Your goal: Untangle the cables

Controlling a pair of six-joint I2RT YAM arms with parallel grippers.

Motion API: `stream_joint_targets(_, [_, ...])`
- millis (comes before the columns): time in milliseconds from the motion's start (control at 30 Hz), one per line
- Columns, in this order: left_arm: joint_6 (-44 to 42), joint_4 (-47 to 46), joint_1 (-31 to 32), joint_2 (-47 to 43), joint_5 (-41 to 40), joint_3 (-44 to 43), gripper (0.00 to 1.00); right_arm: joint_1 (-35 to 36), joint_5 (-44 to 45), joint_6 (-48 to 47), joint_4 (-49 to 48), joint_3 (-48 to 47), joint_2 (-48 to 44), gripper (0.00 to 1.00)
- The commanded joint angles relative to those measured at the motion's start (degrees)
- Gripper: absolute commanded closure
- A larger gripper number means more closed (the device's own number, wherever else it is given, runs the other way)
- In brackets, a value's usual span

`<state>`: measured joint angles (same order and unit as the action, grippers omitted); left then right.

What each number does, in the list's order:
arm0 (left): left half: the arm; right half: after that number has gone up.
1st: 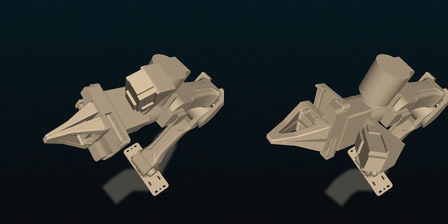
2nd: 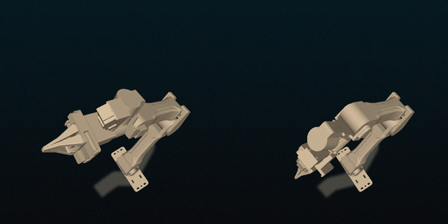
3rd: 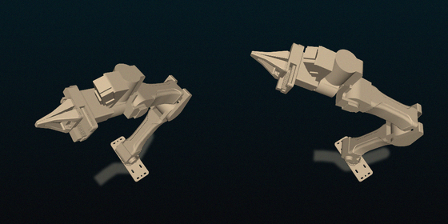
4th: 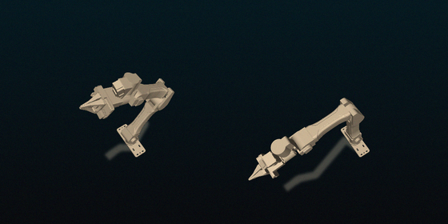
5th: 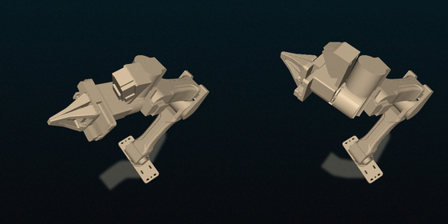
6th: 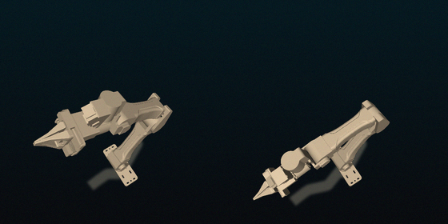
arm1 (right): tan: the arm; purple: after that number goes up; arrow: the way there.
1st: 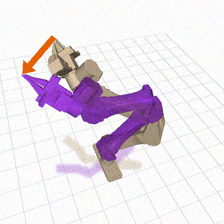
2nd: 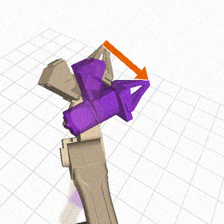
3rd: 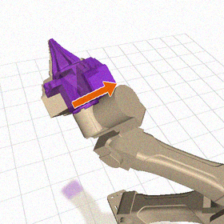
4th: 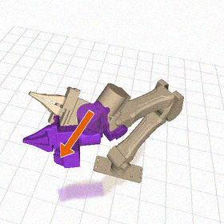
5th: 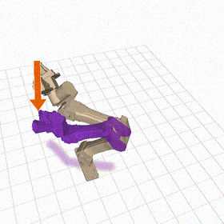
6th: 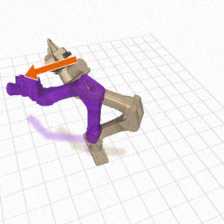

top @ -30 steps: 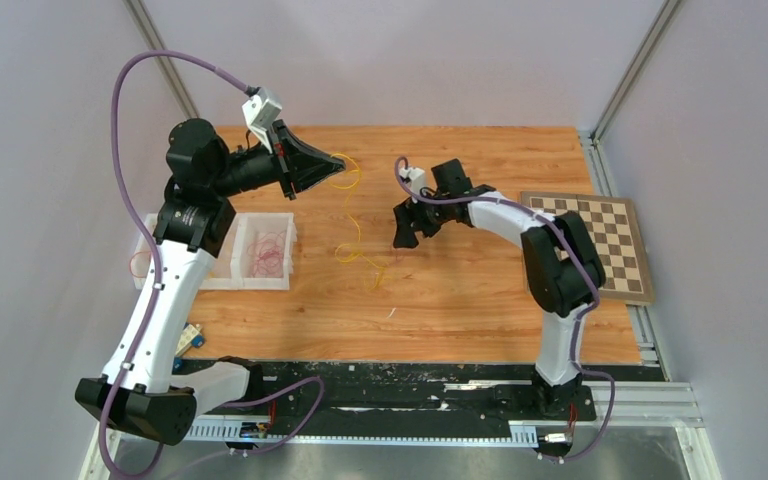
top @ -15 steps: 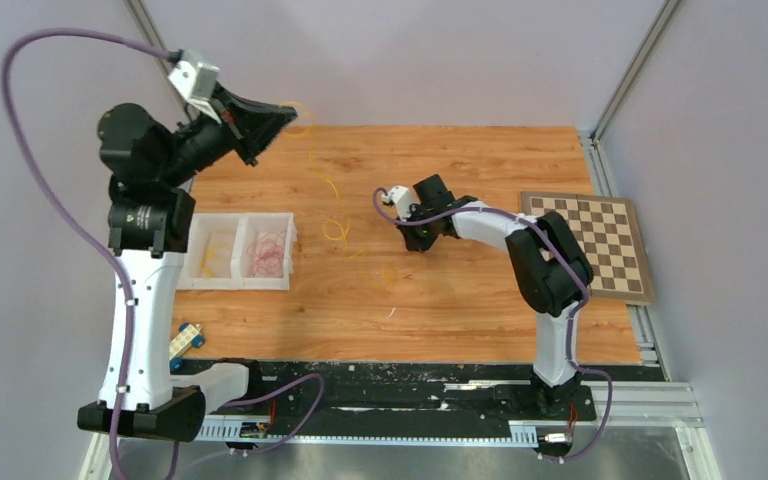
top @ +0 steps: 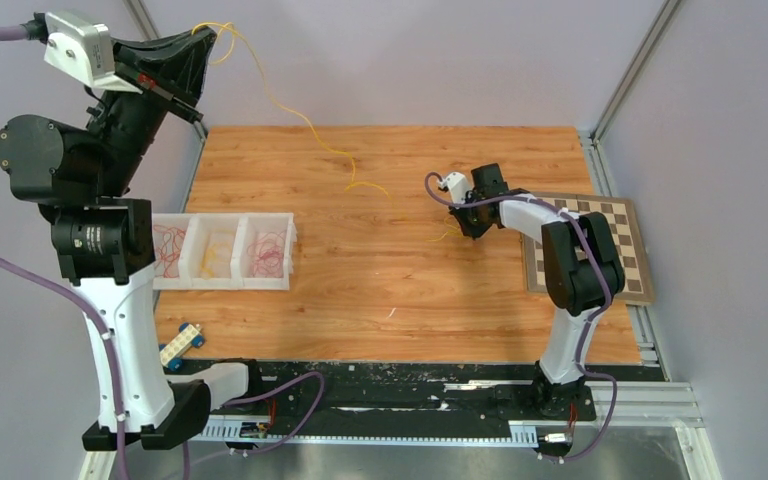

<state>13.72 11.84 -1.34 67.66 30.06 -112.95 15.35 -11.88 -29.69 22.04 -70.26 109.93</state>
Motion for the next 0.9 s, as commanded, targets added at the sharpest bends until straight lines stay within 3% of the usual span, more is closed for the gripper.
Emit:
stream_joint_targets(0, [4.6,-2.9,-0.4,1.4,2.3,0.6,1.0,0.2,3.3,-1.2,7.9,2.0,3.2,1.0])
stream_joint_targets(167, [13.8,-5.1,0.8,2.2,18.1,12.5,1.0,0.2,-9.8,1.5,12.2,0.5,0.5,1.0])
stream_joint_targets(333, [3.2,2.1,6.8,0.9,17.1,30.4,1.0,0.9,-25.7,6.4,15.7,-1.6,-3.7,1.0])
stream_joint_targets(433, [-6.1,8.6,12.4,3.2,14.5,35.7,1.0,1.2,-27.6,7.8,16.8,-2.5,-3.7,1.0])
stream_joint_targets(533, [-10.1,12.2,16.8,7.2,10.8,39.3,1.0,1.2,-28.0,8.4,17.2,-2.6,-3.3,1.0])
stream_joint_targets(700, [-10.1,5.9,23.8,14.3,8.4,45.1,1.0,1.2,-28.3,9.3,17.3,-1.9,-2.7,1.0])
stream_joint_targets(867, [-10.2,2.7,28.8,22.3,11.0,46.3,0.97,1.2,-27.8,9.1,17.3,-1.4,-2.7,1.0])
